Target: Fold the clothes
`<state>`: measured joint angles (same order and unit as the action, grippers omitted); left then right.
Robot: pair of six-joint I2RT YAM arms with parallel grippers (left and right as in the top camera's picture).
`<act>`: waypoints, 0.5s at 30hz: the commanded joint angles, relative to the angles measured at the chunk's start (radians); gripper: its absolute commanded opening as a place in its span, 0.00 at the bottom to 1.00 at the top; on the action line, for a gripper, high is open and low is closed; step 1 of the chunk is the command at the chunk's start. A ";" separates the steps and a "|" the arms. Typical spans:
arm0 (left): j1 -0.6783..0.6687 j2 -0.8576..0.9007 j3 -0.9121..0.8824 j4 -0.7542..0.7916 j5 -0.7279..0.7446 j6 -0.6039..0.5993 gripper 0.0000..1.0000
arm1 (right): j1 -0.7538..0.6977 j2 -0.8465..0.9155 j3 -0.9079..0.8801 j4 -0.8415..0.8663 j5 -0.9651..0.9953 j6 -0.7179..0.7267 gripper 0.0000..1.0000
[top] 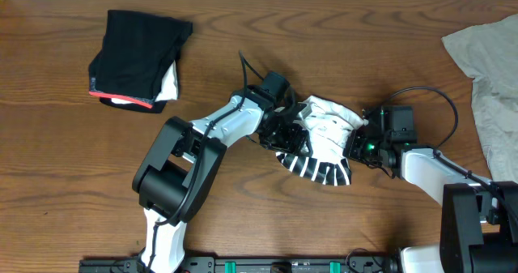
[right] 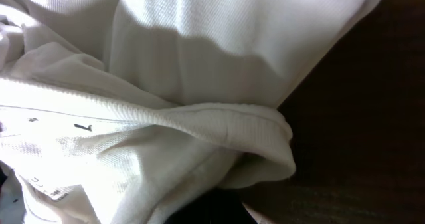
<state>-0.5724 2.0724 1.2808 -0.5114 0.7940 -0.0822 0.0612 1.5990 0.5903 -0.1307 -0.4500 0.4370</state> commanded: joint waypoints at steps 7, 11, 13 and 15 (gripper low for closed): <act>-0.076 0.096 -0.034 0.029 -0.087 -0.006 0.61 | 0.014 0.036 -0.015 -0.019 0.027 0.004 0.01; -0.090 0.096 -0.034 0.039 -0.088 -0.006 0.60 | 0.014 0.036 -0.015 -0.019 0.028 0.004 0.01; -0.092 0.096 -0.034 0.042 -0.088 -0.006 0.53 | 0.014 0.036 -0.015 -0.019 0.031 0.004 0.01; -0.092 0.096 -0.034 0.043 -0.088 -0.006 0.46 | 0.014 0.036 -0.015 -0.019 0.031 0.004 0.01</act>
<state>-0.6373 2.0827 1.2808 -0.4625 0.7910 -0.0921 0.0612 1.5990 0.5907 -0.1307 -0.4500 0.4370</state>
